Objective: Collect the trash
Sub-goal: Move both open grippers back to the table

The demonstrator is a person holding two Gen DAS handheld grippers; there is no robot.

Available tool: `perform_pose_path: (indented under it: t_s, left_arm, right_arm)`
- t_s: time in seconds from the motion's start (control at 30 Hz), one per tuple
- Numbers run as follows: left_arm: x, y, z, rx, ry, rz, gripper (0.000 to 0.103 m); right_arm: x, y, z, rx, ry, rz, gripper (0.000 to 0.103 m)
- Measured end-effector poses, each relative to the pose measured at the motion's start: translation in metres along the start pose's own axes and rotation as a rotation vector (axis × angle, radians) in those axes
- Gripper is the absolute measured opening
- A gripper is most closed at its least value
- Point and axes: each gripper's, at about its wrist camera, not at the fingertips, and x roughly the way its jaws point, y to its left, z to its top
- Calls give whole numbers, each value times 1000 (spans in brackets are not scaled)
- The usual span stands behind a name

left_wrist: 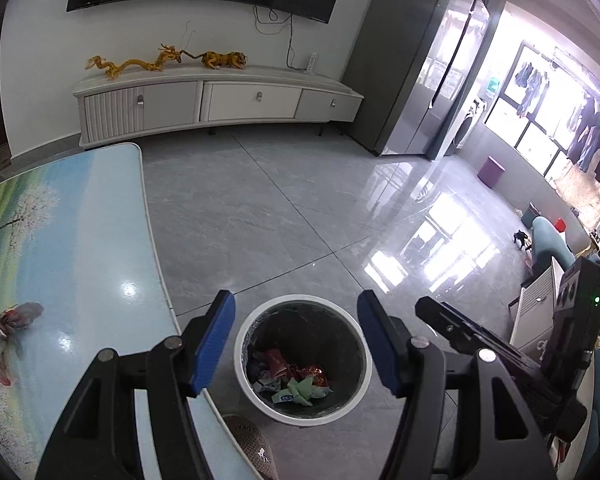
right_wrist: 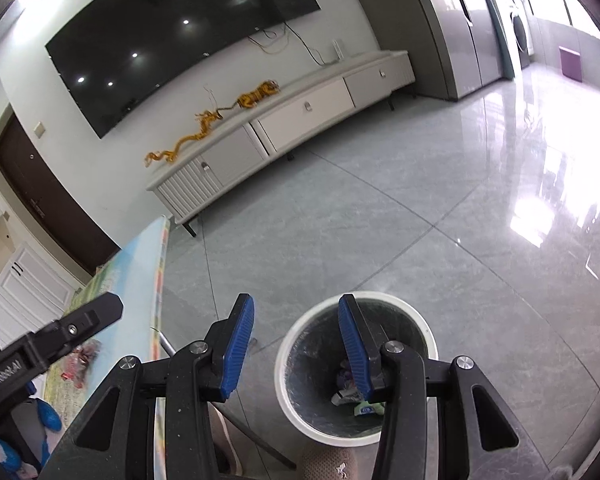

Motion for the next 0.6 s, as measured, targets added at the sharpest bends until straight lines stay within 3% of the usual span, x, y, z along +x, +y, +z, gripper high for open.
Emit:
perform_pose_path:
  t_s: [0.23, 0.6]
  left_arm:
    - [-52, 24, -2, -3, -88, 51, 62]
    - [-121, 89, -17, -91, -178, 102, 62]
  right_arm:
    - [-30, 43, 10, -69, -84, 48, 42]
    - [-53, 117, 7, -187, -130, 124, 45]
